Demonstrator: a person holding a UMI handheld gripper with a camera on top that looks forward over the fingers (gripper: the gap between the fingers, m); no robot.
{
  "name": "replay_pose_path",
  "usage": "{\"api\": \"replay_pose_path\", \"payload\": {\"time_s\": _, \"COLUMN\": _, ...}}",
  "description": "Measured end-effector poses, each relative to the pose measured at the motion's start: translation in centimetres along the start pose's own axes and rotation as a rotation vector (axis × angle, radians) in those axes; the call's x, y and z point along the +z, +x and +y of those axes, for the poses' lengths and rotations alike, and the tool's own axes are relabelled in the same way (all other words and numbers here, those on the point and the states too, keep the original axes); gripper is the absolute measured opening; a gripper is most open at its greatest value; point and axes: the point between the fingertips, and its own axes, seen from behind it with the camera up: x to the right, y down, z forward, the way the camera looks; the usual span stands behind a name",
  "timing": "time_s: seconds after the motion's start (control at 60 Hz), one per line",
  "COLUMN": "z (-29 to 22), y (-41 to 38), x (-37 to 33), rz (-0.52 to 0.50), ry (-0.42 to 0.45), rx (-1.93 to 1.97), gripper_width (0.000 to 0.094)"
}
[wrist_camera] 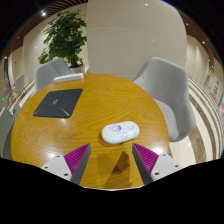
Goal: Arrange mouse
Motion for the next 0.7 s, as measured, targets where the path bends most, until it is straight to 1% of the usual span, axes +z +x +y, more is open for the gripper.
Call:
{"api": "replay_pose_path", "payload": {"time_s": 0.15, "z": -0.9, "y": -0.1, "x": 3.0, "rz": -0.018, "ry": -0.019, "rx": 0.002, "gripper_width": 0.0876}}
{"api": "replay_pose_path", "payload": {"time_s": 0.55, "z": -5.6, "y": -0.9, "x": 7.8, "rz": -0.053, "ry": -0.001, "rx": -0.021, "gripper_width": 0.0875}}
{"api": "replay_pose_path", "payload": {"time_s": 0.617, "z": -6.0, "y": -1.1, "x": 8.4, "rz": -0.044, "ry": 0.007, "rx": -0.041, "gripper_width": 0.0848}}
{"api": "replay_pose_path", "payload": {"time_s": 0.633, "z": -6.0, "y": -1.1, "x": 8.5, "rz": -0.041, "ry": 0.009, "rx": -0.048, "gripper_width": 0.0827}}
{"api": "replay_pose_path", "payload": {"time_s": 0.65, "z": -6.1, "y": -1.1, "x": 8.6, "rz": -0.037, "ry": 0.012, "rx": -0.054, "gripper_width": 0.0769}}
{"api": "replay_pose_path", "payload": {"time_s": 0.667, "z": -6.1, "y": -1.1, "x": 8.6, "rz": -0.034, "ry": 0.016, "rx": -0.059, "gripper_width": 0.0734}}
{"api": "replay_pose_path", "payload": {"time_s": 0.7, "z": -6.3, "y": -1.1, "x": 8.8, "rz": -0.033, "ry": 0.024, "rx": -0.057, "gripper_width": 0.0609}}
